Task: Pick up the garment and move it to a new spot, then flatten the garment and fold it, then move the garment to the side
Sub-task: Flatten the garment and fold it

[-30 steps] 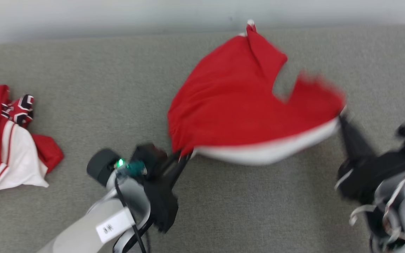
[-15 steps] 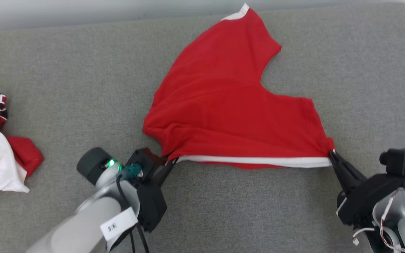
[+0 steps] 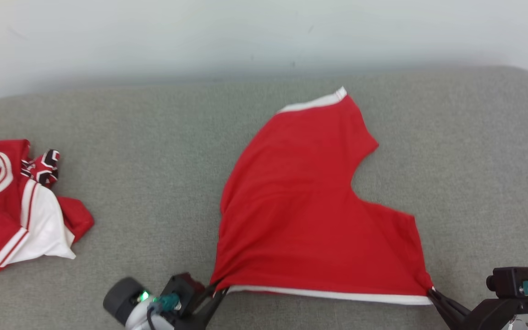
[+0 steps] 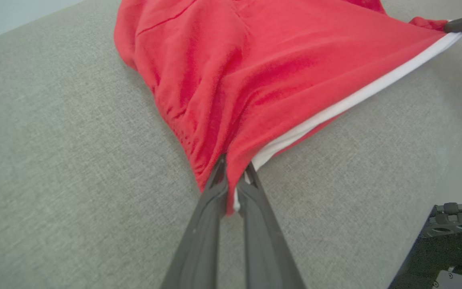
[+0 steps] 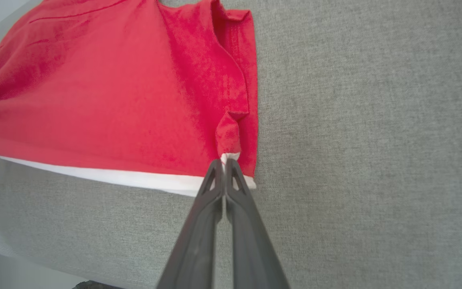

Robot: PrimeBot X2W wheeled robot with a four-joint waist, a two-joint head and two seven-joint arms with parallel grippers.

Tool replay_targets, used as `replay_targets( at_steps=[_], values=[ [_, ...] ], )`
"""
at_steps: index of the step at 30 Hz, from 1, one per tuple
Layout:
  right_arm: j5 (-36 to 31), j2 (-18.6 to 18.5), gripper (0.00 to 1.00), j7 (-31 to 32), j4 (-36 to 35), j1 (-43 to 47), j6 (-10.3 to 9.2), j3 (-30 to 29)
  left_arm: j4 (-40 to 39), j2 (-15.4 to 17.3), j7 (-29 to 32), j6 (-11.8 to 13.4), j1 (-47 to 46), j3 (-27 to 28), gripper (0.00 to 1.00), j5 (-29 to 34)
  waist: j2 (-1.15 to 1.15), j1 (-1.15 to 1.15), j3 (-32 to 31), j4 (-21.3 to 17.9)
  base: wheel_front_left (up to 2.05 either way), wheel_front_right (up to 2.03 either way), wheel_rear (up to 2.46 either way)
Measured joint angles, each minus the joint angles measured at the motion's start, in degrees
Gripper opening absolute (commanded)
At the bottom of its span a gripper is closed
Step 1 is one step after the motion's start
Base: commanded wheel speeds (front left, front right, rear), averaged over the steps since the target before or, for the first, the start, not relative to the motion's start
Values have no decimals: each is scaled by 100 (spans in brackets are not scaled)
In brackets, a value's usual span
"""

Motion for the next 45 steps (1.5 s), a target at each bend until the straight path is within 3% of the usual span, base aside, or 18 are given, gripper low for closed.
replay_targets(
  at_steps=[7, 15, 24, 37, 41, 45],
  values=[
    [-10, 46, 0, 68, -154, 120, -67, 25, -34, 34, -131, 152, 486, 116, 0, -268, 0, 0, -378, 51, 0, 0, 0],
    [3, 240, 0, -454, -823, -193, -113, -236, -403, 60, -393, 287, 543, 448, 0, -405, -1, 1, -557, 5, 0, 0, 0],
    [256, 348, 0, -896, -1670, -391, -48, -516, -1244, 385, -581, 344, 467, 778, 0, -437, 0, 2, -667, 12, 0, 0, 0],
    [615, 309, 0, -1255, -3713, -753, 129, -959, -4054, 1071, -689, 389, 499, 1346, 0, -695, 0, 1, -537, -2, 0, 0, 0],
    [499, 71, 0, -1125, -3524, -1372, 83, -992, -4455, 1084, -371, 389, 104, 1469, 0, -750, 0, 1, -367, -7, 0, 0, 0],
    [258, 26, 0, -912, -2381, -2447, -118, -679, -3973, 988, 87, 393, -600, 1642, 0, -756, 1, 2, -121, -11, 0, 0, 0]
  ],
)
